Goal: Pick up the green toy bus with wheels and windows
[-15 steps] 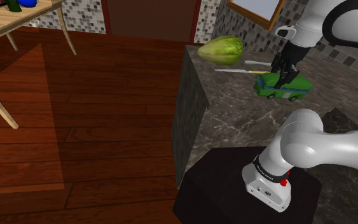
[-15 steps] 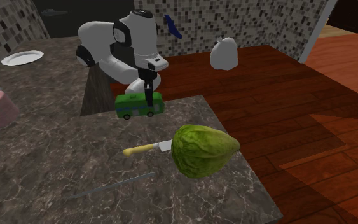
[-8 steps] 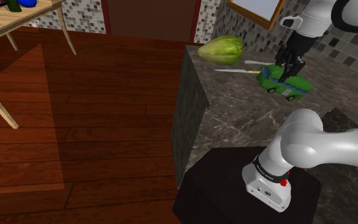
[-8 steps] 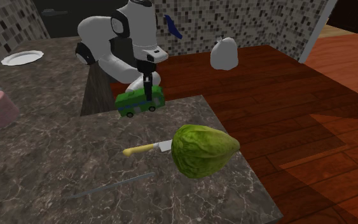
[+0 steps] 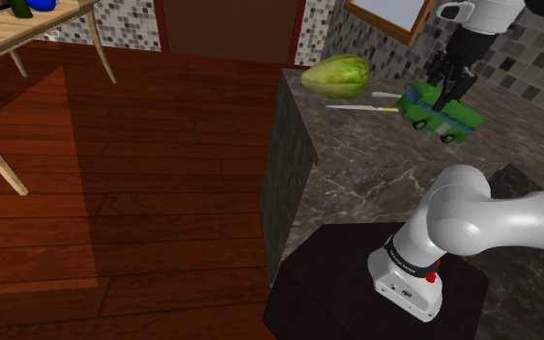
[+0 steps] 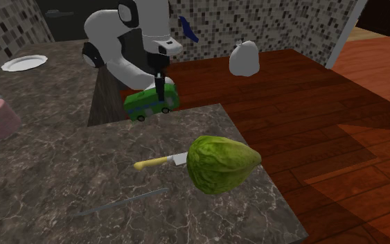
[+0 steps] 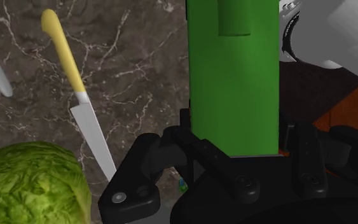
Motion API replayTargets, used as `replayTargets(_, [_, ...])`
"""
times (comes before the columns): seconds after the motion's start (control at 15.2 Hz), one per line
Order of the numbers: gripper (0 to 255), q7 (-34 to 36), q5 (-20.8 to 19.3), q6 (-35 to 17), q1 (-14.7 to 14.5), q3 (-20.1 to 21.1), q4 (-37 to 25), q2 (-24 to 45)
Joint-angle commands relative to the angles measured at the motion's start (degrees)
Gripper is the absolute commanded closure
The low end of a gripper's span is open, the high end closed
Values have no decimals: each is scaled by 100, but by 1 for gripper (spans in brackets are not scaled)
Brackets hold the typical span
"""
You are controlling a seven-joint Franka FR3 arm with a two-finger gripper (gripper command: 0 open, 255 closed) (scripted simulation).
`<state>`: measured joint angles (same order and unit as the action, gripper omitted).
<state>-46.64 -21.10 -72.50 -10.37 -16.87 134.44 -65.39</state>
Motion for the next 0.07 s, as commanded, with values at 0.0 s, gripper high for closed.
replayTargets(0.0, [255, -13, 4, 35, -4, 7, -70, 29])
